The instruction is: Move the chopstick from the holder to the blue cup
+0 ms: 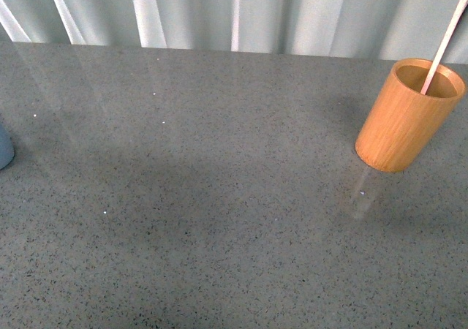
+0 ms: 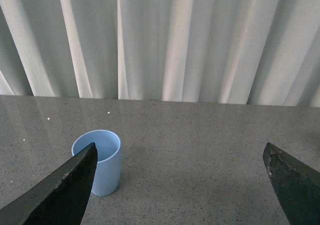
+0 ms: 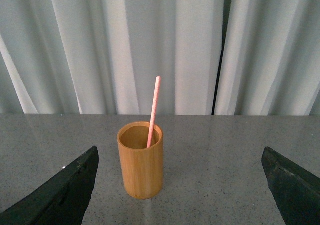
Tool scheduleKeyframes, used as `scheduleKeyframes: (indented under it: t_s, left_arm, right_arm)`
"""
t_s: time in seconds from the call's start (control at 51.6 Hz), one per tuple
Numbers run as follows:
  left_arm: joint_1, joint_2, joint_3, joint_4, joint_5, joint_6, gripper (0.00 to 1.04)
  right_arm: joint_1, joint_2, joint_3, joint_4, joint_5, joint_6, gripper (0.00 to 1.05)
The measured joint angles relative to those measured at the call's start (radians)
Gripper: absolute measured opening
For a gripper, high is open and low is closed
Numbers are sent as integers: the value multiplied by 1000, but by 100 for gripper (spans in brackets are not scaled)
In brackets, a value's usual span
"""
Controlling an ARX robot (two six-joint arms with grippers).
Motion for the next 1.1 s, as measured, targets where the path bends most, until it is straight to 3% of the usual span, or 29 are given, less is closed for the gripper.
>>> scheduleKeyframes:
  t_s: [1.104]
  left_arm:
    - [0, 0, 0, 0, 0, 0, 98]
  right_arm:
    - [0, 0, 0, 0, 0, 0, 95]
